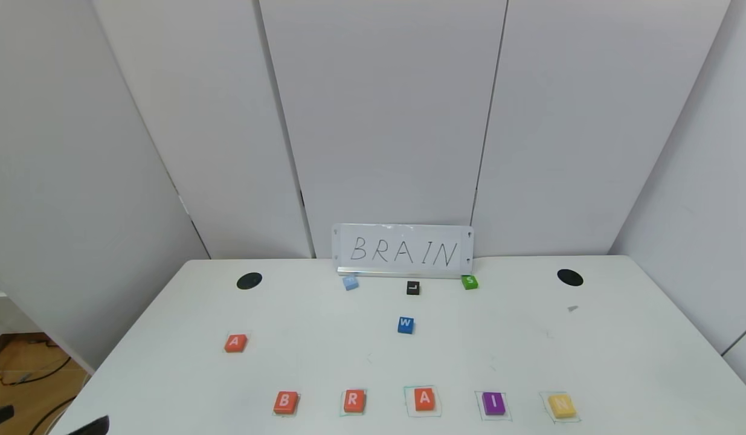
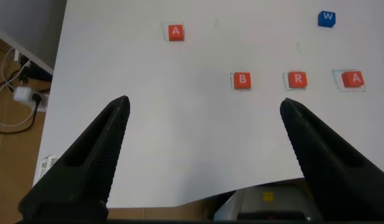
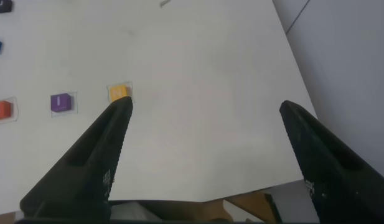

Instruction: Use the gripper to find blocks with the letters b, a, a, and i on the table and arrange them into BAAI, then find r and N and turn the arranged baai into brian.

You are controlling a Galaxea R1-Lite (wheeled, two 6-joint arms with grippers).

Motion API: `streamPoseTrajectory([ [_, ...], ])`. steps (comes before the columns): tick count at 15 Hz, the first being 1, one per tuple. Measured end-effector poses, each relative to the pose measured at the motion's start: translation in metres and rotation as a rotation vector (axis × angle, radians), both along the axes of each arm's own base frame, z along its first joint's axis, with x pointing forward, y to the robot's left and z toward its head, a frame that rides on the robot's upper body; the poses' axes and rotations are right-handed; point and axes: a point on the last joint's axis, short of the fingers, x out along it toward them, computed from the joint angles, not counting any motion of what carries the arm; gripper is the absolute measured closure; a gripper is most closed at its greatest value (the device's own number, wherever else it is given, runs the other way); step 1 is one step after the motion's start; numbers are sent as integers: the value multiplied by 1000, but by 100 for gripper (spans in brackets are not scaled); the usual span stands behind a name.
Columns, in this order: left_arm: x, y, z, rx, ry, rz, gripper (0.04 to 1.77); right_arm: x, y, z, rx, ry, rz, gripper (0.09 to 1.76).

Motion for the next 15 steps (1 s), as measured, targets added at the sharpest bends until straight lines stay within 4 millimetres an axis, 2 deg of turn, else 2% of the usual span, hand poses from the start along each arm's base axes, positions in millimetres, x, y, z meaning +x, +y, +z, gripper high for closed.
streamPoseTrajectory([
  [7,-53,9,-25,-24,-13,34,9,-56,-6,-33,9,-73,-24,14],
  [15,-92,4,-48,-38,-80,28,9,-89,-2,-56,0,-165,-36,14],
])
